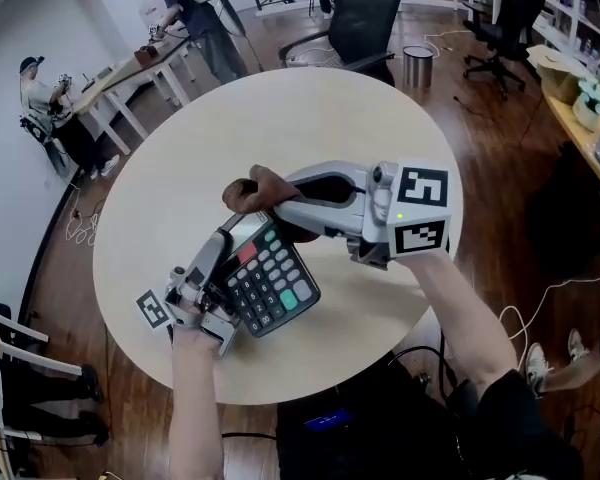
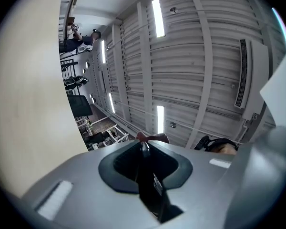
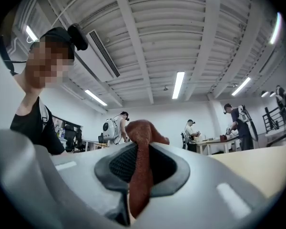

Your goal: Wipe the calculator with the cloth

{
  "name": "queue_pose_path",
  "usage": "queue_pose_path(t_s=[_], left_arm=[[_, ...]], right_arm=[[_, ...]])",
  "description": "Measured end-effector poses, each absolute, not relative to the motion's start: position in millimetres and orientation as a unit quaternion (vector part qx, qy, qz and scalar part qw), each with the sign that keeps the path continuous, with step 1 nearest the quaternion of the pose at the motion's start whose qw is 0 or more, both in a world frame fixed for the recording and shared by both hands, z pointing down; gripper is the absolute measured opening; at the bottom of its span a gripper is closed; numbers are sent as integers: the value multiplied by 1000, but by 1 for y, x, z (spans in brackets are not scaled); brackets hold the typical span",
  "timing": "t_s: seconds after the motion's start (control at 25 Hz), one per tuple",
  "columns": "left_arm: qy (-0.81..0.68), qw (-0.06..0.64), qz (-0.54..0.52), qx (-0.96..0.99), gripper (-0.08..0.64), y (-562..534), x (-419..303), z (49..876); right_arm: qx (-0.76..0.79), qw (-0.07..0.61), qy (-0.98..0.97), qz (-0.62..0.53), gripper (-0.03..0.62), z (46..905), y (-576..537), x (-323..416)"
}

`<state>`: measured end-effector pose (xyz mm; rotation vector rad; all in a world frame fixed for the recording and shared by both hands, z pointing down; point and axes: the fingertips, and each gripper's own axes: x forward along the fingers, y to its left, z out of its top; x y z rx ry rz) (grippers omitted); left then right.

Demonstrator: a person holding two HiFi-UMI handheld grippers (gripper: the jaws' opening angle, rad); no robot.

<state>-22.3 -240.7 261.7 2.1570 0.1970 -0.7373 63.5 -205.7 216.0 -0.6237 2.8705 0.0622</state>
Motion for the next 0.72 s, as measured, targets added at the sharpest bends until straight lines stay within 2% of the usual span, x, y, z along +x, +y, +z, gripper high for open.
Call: queue_pose_path(t_s=[0.32, 0.48, 0.72], left_arm=[[9, 438, -351, 828, 51, -276, -50, 266], [-40, 453, -385, 803, 51, -295, -70, 273], [-8, 469, -397, 789, 52, -287, -69, 269]], right_arm=[[-180, 107, 978, -5, 51, 246, -157, 61], [-163, 99, 982, 17, 51, 257, -128, 57], [-275, 163, 948, -10, 51, 218, -198, 88]])
